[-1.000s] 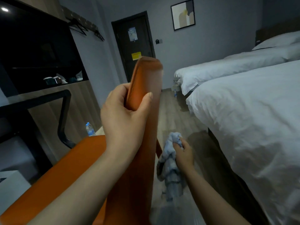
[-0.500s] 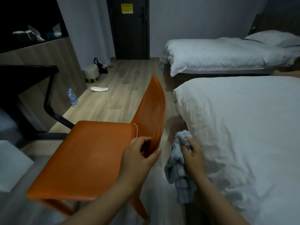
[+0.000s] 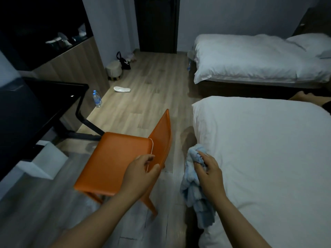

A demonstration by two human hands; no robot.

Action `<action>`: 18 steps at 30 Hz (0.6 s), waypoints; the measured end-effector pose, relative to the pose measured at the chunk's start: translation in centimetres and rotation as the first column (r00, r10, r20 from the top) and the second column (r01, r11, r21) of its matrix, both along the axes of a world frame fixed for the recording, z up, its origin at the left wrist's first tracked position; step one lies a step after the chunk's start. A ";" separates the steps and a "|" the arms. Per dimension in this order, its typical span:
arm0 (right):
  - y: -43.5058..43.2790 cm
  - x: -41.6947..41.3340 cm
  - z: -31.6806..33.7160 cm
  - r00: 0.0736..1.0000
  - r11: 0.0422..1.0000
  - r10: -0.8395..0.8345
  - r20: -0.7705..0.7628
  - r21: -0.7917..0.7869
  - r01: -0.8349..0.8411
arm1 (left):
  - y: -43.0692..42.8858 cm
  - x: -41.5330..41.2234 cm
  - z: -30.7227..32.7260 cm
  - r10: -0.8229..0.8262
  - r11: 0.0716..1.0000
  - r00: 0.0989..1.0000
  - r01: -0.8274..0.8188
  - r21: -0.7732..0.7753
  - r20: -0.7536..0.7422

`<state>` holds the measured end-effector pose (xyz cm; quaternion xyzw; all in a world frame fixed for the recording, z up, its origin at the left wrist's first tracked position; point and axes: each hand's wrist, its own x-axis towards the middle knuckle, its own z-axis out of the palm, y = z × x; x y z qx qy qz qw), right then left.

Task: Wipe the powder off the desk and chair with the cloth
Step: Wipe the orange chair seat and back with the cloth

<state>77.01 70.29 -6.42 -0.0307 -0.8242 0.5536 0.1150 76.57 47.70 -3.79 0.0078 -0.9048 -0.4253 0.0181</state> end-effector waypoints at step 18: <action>2.5 -8.0 7.7 0.988 0.988 0.150 -0.045 0.037 -0.149 | 1.5 -5.5 5.1 0.110 0.994 0.994 -0.110 0.000 0.003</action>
